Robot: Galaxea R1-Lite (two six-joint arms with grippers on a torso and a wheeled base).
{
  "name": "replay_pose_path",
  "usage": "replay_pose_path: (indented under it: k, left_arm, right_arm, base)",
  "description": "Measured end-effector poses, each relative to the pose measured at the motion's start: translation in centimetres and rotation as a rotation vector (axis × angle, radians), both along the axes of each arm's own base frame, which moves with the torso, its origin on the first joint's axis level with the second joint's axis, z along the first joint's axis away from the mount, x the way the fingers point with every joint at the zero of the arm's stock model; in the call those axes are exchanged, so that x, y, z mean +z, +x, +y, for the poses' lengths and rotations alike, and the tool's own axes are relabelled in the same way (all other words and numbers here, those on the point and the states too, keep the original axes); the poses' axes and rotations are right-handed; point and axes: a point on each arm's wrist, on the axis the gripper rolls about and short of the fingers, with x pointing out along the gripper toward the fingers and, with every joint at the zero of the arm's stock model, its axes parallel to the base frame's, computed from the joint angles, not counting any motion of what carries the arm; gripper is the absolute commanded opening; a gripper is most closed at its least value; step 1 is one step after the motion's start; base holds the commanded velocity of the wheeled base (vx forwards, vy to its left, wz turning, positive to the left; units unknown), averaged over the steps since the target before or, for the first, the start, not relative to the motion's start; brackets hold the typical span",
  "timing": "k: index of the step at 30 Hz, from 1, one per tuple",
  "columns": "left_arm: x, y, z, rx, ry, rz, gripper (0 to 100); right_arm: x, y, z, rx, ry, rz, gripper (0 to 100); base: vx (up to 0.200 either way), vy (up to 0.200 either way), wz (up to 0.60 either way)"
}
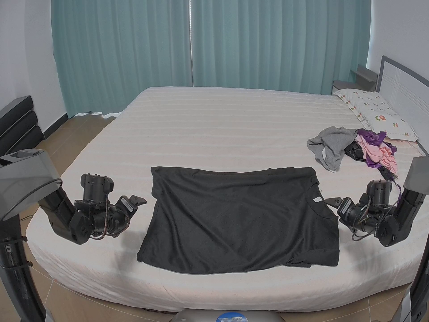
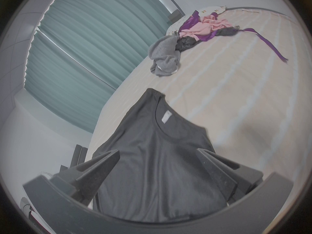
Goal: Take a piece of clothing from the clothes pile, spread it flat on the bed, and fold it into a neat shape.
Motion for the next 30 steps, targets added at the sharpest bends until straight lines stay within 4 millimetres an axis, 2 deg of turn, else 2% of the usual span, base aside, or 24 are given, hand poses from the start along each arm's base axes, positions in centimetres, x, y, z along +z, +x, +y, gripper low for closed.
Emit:
replay_pose_path:
  k: [5,7,11,19,30]
  left_arm:
    - [0.7,-3.8,-0.7,-0.011,-0.041,0.023,100]
    - [0.9,-4.7,-1.0,-0.015,-0.057,0.028,100]
    - [1.0,-6.0,-1.2,-0.031,-0.071,0.045,100]
    - [1.1,-6.8,-1.7,-0.051,-0.092,0.036,100]
    - [1.3,-7.0,-2.3,-0.049,-0.122,0.038,100]
  right_arm:
    - [0.3,-3.2,0.7,0.017,0.020,0.007,100]
    - [0.4,-4.0,1.1,0.030,0.027,0.012,100]
    - [0.3,-5.2,1.6,0.047,0.037,0.043,100]
    - [0.2,-6.1,1.8,0.040,0.065,0.071,100]
    - [0.0,-6.6,2.5,0.067,0.067,0.091,100]
  base:
    - [-0.200,0.000,0.00]
    - [-0.200,0.000,0.00]
    - [0.000,0.000,0.00]
    - [0.000,0.000,0.00]
    - [0.000,-0.200,0.00]
